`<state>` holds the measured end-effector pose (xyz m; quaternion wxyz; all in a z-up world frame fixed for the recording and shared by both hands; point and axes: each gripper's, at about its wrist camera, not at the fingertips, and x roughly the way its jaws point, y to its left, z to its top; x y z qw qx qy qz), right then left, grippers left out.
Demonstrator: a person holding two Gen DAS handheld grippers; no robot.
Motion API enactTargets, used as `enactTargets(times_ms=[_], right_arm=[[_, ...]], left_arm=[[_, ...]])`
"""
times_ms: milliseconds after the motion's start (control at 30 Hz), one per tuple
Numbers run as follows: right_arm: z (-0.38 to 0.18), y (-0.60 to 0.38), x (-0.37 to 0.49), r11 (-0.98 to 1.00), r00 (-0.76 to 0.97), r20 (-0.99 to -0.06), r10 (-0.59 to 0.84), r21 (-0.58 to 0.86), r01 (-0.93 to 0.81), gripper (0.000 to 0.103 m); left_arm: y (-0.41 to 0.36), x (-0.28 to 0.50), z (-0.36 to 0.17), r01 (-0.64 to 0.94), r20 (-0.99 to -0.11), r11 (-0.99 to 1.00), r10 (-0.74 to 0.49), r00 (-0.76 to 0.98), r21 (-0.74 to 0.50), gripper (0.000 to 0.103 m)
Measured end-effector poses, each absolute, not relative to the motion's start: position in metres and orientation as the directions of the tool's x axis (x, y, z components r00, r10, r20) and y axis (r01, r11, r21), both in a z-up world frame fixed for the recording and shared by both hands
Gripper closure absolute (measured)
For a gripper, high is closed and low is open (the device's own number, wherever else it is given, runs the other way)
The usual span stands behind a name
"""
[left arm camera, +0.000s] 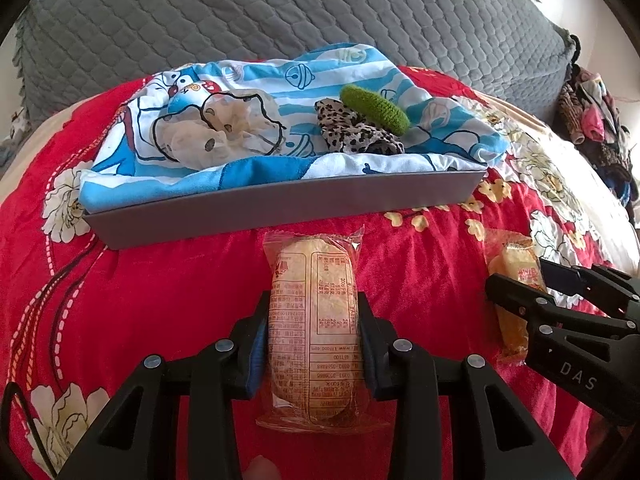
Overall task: Organize objects
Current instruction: 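Lift both wrapped snacks and carry them over the striped shirt in the tray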
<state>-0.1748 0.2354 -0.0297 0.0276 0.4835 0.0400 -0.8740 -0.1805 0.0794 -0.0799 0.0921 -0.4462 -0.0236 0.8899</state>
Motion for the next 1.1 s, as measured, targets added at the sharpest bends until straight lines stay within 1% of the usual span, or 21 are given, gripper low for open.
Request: enactTargets(times_ms=[433,667,933,1100], right_arm=[[-0.027,0.226,-0.169,-0.990,-0.521,-0.853,-0.036,-0.039,0.133,0.059],[-0.018,0.217,-0.163,-0.986,-0.528,-0.846,-0.073,-0.019,0.167,0.060],[0.003,0.205,-0.154,-0.978,-0.563,-0.818,-0.115,-0.005,0.208,0.060],[0.026,0.196,-0.145,-0.971,-0.599,-0.787,-0.147,-0.002,0.240,0.060]], left_arm=[[0.070,-0.172,-0.071,-0.115,-0.787,-0.986,0.164,-0.595,-0.118,0.064],[0.064,-0.163,-0.063,-0.101,-0.785,-0.988,0.153,-0.600,-0.114,0.064],[0.058,-0.152,-0.043,-0.089,-0.771,-0.991,0.136,-0.623,-0.102,0.064],[0.052,-0.146,-0.026,-0.077,-0.756,-0.993,0.119,-0.644,-0.091,0.064]])
